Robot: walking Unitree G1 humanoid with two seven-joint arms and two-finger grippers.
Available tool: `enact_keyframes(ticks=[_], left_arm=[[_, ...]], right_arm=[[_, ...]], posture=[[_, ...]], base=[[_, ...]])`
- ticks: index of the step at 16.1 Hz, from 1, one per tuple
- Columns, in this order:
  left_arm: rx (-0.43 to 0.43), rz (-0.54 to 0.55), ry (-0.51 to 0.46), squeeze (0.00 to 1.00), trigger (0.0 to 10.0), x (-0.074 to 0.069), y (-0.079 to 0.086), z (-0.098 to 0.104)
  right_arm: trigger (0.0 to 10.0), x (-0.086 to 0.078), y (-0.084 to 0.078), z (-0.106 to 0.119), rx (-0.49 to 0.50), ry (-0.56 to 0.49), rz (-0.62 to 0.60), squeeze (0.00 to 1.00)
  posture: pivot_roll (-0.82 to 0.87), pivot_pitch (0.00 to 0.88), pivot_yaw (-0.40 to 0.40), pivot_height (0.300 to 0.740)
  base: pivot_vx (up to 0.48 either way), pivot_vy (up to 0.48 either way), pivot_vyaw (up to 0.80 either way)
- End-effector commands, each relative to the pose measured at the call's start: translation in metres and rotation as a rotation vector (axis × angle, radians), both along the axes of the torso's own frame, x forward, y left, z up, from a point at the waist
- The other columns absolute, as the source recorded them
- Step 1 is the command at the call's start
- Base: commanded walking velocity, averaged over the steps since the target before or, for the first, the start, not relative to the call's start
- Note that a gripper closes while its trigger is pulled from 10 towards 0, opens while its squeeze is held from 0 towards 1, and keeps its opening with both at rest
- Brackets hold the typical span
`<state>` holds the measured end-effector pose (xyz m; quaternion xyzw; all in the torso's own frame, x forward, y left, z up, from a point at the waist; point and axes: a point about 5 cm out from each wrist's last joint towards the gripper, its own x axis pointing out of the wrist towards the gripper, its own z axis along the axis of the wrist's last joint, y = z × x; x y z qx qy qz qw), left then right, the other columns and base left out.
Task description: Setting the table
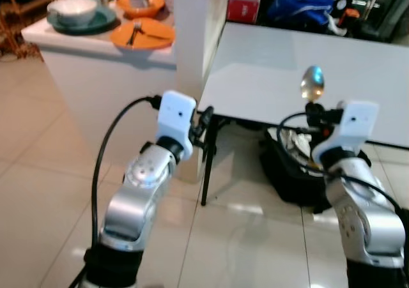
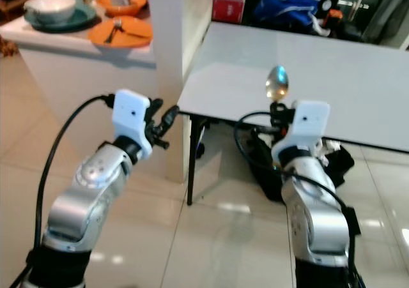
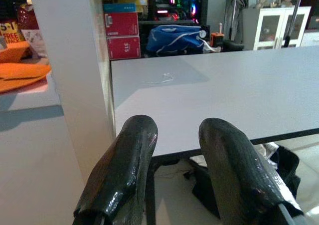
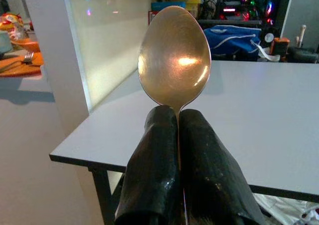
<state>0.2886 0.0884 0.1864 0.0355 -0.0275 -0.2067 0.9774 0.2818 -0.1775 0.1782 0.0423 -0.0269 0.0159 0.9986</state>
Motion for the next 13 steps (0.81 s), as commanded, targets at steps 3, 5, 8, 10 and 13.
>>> enact_keyframes(ticks=[3,5,8,10,13], left_arm=[[0.008,0.013,-0.018,0.00,10.0,0.0063,-0.0001,0.0064],[0.004,0.004,-0.024,0.00,10.0,0.0034,-0.0011,0.0083],[0.007,0.008,-0.017,0.00,10.0,0.0051,0.0026,0.0068],[0.009,0.023,-0.019,0.00,10.0,0.0071,0.0032,0.0075],[0.010,0.009,-0.015,0.00,10.0,0.0014,0.0032,0.0070]], right_arm=[[10.0,0.0045,-0.0005,-0.0015,0.002,0.019,0.003,0.00],[10.0,0.0050,-0.0012,0.0002,0.000,0.008,-0.001,0.00],[10.0,0.0078,0.0061,0.0029,-0.020,0.005,0.047,0.00],[10.0,0.0084,0.0074,-0.0003,-0.031,0.020,0.079,0.00],[10.0,0.0084,0.0080,-0.0030,-0.013,0.033,0.081,0.00]], posture=[[0.03,0.028,-0.059,0.740],[0.03,0.027,-0.060,0.740],[0.02,0.031,-0.055,0.740],[0.03,0.040,-0.059,0.740],[0.03,0.037,-0.059,0.740]], base=[[0.401,0.000,-0.41],[0.390,0.000,0.00],[0.386,0.000,0.00],[0.366,0.000,0.00],[0.350,0.000,0.00]])
